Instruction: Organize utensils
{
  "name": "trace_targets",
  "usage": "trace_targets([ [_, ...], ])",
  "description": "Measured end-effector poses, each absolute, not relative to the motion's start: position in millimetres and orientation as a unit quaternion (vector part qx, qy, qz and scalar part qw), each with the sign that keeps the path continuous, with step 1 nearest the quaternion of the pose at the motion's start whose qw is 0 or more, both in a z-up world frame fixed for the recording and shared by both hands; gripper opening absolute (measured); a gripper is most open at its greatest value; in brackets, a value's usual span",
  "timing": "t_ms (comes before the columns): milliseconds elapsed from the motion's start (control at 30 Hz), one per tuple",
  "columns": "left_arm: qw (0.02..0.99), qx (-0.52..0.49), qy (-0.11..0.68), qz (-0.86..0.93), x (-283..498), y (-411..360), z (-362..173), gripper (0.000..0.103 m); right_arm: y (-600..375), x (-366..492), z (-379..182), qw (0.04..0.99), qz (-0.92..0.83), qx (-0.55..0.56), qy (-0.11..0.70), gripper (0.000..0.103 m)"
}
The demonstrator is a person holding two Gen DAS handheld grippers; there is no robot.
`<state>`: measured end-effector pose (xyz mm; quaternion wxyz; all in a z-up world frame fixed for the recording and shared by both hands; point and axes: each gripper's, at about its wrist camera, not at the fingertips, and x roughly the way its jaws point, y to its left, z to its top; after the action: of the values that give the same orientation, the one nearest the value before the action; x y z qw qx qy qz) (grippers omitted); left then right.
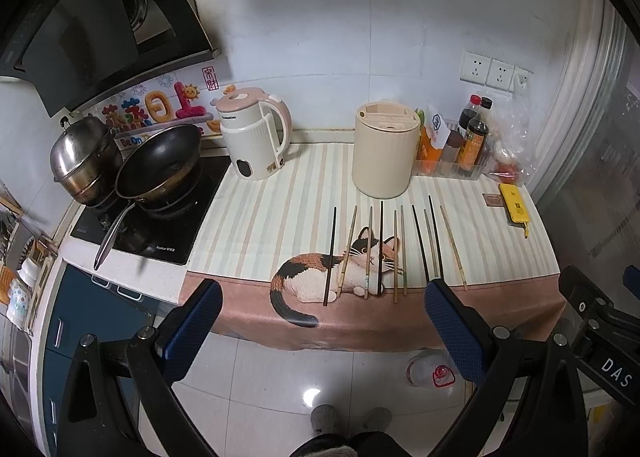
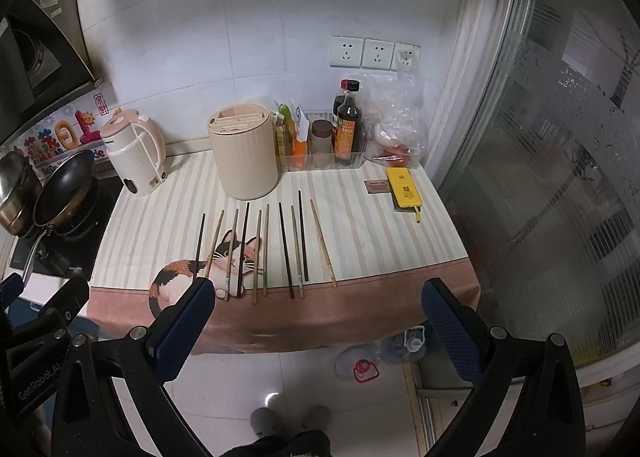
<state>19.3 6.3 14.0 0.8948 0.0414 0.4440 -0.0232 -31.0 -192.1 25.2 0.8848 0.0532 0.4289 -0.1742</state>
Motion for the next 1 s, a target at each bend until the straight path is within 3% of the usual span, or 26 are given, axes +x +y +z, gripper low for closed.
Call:
trace_targets([
  [1000, 0.898, 0.039, 0.439, -0.024, 18.9, 11.2, 22.9, 0.103, -185.8, -31.2, 31.5, 0.887, -0.172, 0.051, 0.426, 0.103],
])
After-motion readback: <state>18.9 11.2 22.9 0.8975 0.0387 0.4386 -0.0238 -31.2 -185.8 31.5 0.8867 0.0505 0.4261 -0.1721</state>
